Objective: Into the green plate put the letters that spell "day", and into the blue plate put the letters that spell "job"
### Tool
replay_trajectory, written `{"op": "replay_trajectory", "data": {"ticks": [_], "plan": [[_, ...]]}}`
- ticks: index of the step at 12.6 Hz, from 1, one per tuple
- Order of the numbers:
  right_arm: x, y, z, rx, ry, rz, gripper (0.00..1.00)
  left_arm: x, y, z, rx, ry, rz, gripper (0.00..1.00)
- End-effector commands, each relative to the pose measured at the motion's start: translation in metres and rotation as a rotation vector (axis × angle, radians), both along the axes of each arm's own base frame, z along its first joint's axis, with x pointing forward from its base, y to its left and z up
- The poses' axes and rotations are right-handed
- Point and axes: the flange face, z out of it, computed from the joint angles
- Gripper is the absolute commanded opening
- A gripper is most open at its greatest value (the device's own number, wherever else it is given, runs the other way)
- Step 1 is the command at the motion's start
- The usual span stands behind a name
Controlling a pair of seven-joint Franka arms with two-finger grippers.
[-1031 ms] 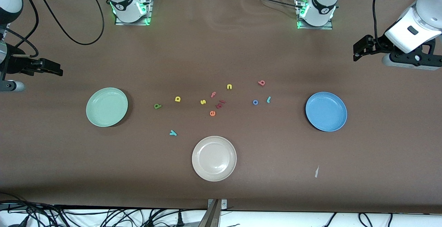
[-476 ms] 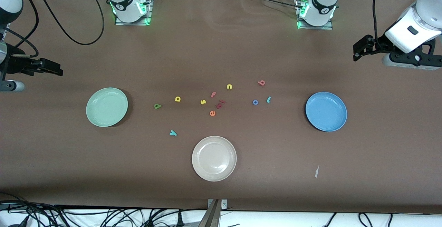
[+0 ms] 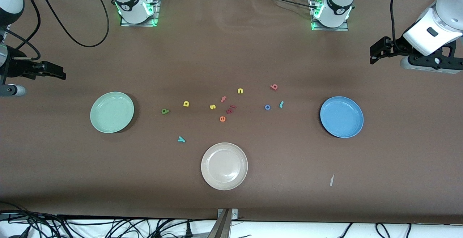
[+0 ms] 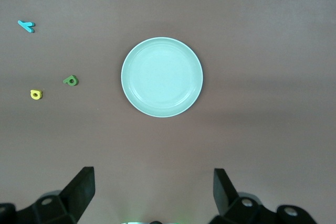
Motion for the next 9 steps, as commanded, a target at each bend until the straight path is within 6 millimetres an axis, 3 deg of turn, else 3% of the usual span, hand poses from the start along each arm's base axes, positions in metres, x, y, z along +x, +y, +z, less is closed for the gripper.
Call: {"op": "replay_trajectory", "data": {"ticks": [1,9], "plan": [[-0.0048,0.0001,0.0022,-0.011,-0.004,-0.007,1.0,-0.0007,0.0015,0.0058,0.018,-0.003,-0.017,1.0],[0.0001,-0.0026,-0.0014,0.001,0.0,-0.008,1.0,-0.001,0.0053,-0.001,0.02,0.03,-0.008,1.0]]}}
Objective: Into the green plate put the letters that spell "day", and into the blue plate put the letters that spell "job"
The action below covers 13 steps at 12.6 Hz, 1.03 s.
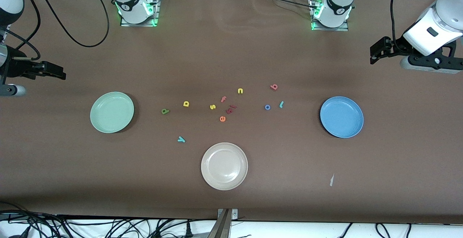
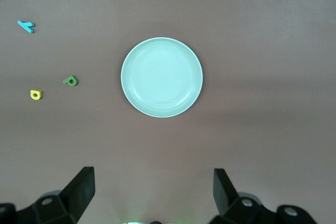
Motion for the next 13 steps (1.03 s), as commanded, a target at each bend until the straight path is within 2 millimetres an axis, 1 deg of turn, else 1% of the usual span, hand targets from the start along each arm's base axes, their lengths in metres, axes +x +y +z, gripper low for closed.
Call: {"op": "replay_trajectory", "data": {"ticks": [1,2,3,4,5,7,8,9,10,11,12,13], "plan": [[0.002,0.006,-0.001,0.001,-0.002,0.002,1.0,0.0,0.001,-0.003,0.021,0.03,-0.016,1.0],[0.005,0.016,0.002,0.0,-0.005,0.016,1.0,-0.001,-0.001,-0.009,0.024,0.058,-0.016,1.0],[0.008,0.032,-0.001,-0.002,-0.004,0.038,1.0,0.005,-0.001,-0.019,0.022,0.084,-0.02,1.0],[0.011,0.046,-0.01,-0.008,0.004,0.034,1.0,0.008,-0.005,-0.025,0.02,0.092,-0.025,1.0],[0.014,0.066,-0.017,-0.017,0.012,0.008,1.0,0.011,-0.02,-0.031,0.022,0.098,-0.05,1.0],[0.022,0.105,-0.035,0.019,-0.008,-0.1,1.0,0.036,-0.023,-0.059,0.012,0.138,-0.056,1.0],[0.026,0.125,-0.053,0.036,0.003,-0.132,1.0,0.042,-0.03,-0.074,0.011,0.163,-0.068,1.0],[0.029,0.146,-0.066,0.028,-0.001,-0.15,1.0,0.045,-0.042,-0.087,0.011,0.184,-0.085,1.0],[0.029,0.161,-0.081,0.02,-0.009,-0.173,1.0,0.051,-0.055,-0.108,0.009,0.218,-0.104,1.0],[0.028,0.18,-0.097,0.015,-0.024,-0.198,1.0,0.054,-0.072,-0.129,-0.003,0.253,-0.124,1.0],[0.025,0.194,-0.112,0.017,-0.042,-0.235,1.0,0.063,-0.087,-0.144,0.0,0.269,-0.134,1.0],[0.022,0.205,-0.126,0.042,-0.065,-0.273,1.0,0.065,-0.102,-0.144,0.002,0.261,-0.117,1.0]]}}
